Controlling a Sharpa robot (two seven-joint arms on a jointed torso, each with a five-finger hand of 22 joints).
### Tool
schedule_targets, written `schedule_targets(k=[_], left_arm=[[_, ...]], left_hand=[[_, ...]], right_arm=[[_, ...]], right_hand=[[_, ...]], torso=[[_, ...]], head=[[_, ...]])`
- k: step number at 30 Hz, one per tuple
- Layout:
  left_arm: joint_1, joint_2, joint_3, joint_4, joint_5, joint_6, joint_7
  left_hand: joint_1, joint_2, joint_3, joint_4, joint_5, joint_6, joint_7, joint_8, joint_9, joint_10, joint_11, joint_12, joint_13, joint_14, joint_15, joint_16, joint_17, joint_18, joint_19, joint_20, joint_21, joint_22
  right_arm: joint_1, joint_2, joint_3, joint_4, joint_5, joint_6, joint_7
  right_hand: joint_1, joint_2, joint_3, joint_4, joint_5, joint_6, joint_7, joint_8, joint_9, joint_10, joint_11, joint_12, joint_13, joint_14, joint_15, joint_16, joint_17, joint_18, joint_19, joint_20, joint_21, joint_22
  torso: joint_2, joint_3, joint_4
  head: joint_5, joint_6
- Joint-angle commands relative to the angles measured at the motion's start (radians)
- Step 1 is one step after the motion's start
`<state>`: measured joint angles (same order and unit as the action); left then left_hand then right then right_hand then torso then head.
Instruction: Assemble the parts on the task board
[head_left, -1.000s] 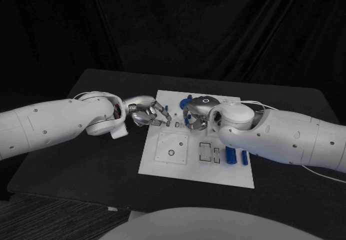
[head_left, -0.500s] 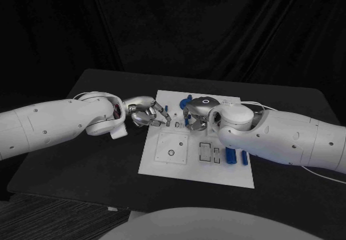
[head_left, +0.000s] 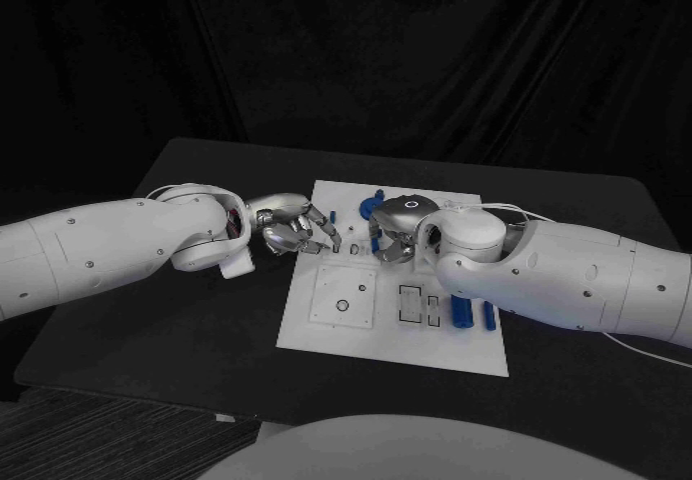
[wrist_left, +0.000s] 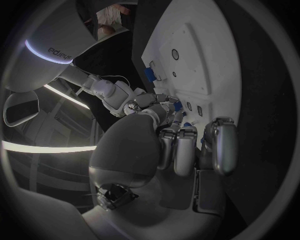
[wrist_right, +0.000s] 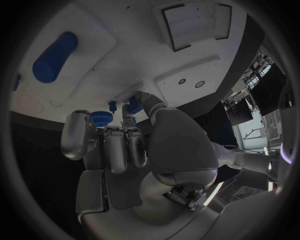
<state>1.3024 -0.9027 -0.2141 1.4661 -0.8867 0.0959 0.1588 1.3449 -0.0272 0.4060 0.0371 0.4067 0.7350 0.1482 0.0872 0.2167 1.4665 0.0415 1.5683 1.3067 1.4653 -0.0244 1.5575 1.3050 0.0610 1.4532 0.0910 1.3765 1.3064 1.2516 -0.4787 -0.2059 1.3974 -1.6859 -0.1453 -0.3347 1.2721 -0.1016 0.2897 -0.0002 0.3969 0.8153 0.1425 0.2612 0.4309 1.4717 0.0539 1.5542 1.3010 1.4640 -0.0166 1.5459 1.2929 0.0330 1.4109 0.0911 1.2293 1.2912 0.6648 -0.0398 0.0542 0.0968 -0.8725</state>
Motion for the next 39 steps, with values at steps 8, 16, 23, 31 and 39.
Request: schedule_targets(k=[8, 16, 23, 31, 39], left_arm=[[-0.002, 0.002, 0.001, 0.000, 0.008, 0.015, 0.001], [-0.002, 0.001, 0.001, -0.001, 0.008, 0.017, 0.001], [-0.003, 0.000, 0.001, -0.001, 0.008, 0.018, 0.000], [-0.003, 0.001, 0.001, -0.002, 0.008, 0.017, 0.004], [-0.003, 0.003, 0.001, -0.004, 0.008, 0.017, 0.007]], left_hand=[[-0.020, 0.008, 0.040, -0.010, 0.002, 0.013, 0.002, 0.020, -0.012, 0.104, 0.007, 0.003, 0.264, 0.105, 0.012, 0.013, 0.266, -0.012, 0.002, 0.003, -0.007, 0.199], [-0.020, 0.008, 0.039, -0.011, 0.002, 0.014, 0.002, 0.020, -0.013, 0.104, 0.008, 0.003, 0.264, 0.105, 0.013, 0.013, 0.266, -0.012, 0.002, 0.003, -0.007, 0.199], [-0.020, 0.007, 0.039, -0.011, 0.001, 0.015, 0.004, 0.020, -0.014, 0.104, 0.009, 0.003, 0.264, 0.105, 0.014, 0.013, 0.266, -0.012, 0.002, 0.004, -0.007, 0.199], [-0.020, 0.006, 0.039, -0.012, 0.001, 0.016, 0.005, 0.021, -0.015, 0.104, 0.010, 0.003, 0.264, 0.105, 0.015, 0.013, 0.266, -0.012, 0.001, 0.005, -0.008, 0.199], [-0.020, 0.004, 0.039, -0.012, 0.001, 0.017, 0.005, 0.022, -0.016, 0.104, 0.011, 0.003, 0.264, 0.105, 0.016, 0.013, 0.266, -0.012, 0.001, 0.005, -0.009, 0.198]], right_arm=[[-0.003, -0.001, 0.000, 0.001, -0.008, 0.004, -0.017], [-0.003, -0.005, 0.000, 0.001, -0.008, -0.013, -0.010], [-0.003, -0.012, 0.000, 0.004, -0.008, -0.043, 0.005], [0.007, -0.044, 0.000, 0.032, -0.008, -0.123, 0.062], [0.035, -0.093, 0.000, 0.093, -0.008, -0.180, 0.100]], right_hand=[[-0.018, -0.026, -0.015, 0.003, -0.089, -0.043, 0.009, -0.047, -0.047, 0.099, 0.019, 0.017, 0.270, 0.105, 0.019, 0.022, 0.273, 0.052, -0.016, 0.016, -0.043, 0.165], [-0.016, -0.032, -0.047, 0.014, -0.154, -0.060, 0.012, -0.056, -0.068, 0.099, 0.021, 0.017, 0.270, 0.103, 0.022, 0.020, 0.270, 0.053, -0.019, 0.020, -0.052, 0.163], [-0.015, -0.039, -0.088, 0.044, -0.206, -0.075, 0.013, -0.058, -0.088, 0.099, 0.022, 0.017, 0.270, 0.103, 0.023, 0.020, 0.269, 0.054, -0.020, 0.021, -0.059, 0.163], [-0.012, -0.050, -0.128, 0.095, -0.258, -0.072, 0.010, -0.048, -0.103, 0.099, 0.018, 0.017, 0.270, 0.104, 0.020, 0.021, 0.271, 0.054, -0.019, 0.019, -0.060, 0.164], [0.026, -0.087, -0.172, 0.206, -0.314, -0.092, 0.009, -0.046, -0.132, 0.099, 0.014, 0.017, 0.270, 0.102, 0.017, 0.018, 0.267, 0.055, -0.019, 0.016, -0.066, 0.164]], torso=[[0.000, -0.0001, 0.0002], [0.000, 0.0000, 0.0003], [0.000, 0.0002, -0.0003], [0.000, 0.0003, -0.0003], [-0.001, 0.0001, -0.0004]], head=[[-0.002, 0.000], [-0.003, 0.000], [-0.001, 0.000], [-0.006, 0.000], [-0.013, 0.000]])
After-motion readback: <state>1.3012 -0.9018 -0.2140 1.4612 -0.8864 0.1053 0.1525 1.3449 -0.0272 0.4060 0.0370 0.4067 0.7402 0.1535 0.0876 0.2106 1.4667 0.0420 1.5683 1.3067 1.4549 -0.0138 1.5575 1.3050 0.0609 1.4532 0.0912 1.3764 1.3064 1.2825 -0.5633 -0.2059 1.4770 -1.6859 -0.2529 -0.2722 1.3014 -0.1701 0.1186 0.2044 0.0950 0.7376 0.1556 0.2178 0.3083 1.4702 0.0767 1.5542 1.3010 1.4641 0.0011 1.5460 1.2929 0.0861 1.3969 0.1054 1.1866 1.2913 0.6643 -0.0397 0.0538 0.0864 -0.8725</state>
